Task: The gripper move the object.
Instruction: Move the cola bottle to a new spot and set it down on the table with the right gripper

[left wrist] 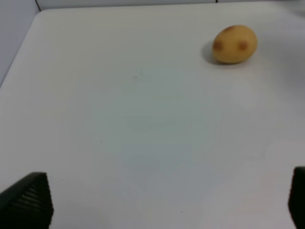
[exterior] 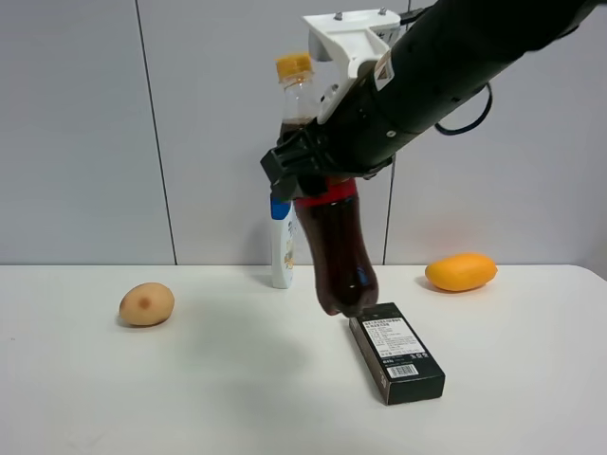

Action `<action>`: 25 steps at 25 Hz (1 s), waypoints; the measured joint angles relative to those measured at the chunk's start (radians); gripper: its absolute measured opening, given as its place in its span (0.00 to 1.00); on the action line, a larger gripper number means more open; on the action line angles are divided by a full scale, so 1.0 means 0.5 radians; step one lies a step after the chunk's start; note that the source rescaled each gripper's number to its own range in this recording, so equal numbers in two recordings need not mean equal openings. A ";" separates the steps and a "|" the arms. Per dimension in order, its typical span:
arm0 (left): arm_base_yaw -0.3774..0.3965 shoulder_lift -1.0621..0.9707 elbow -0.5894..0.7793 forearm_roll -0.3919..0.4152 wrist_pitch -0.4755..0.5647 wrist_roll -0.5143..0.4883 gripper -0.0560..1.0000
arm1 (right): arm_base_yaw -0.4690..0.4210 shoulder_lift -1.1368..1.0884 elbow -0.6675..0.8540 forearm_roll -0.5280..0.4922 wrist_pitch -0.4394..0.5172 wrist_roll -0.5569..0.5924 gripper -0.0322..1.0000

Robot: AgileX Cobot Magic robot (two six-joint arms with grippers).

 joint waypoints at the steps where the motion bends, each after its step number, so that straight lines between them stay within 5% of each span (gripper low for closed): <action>1: 0.000 0.000 0.000 0.000 0.000 0.000 1.00 | 0.000 -0.049 0.000 0.000 0.081 -0.011 0.03; 8: 0.000 0.000 0.000 0.000 0.000 0.000 1.00 | 0.000 -0.318 0.041 -0.017 0.443 -0.022 0.03; 17: 0.000 0.000 0.000 0.000 0.000 0.000 1.00 | -0.065 -0.802 0.576 0.002 0.373 -0.016 0.03; 25: 0.000 0.000 0.000 0.000 0.000 0.000 1.00 | -0.507 -1.366 1.049 0.114 0.198 -0.089 0.03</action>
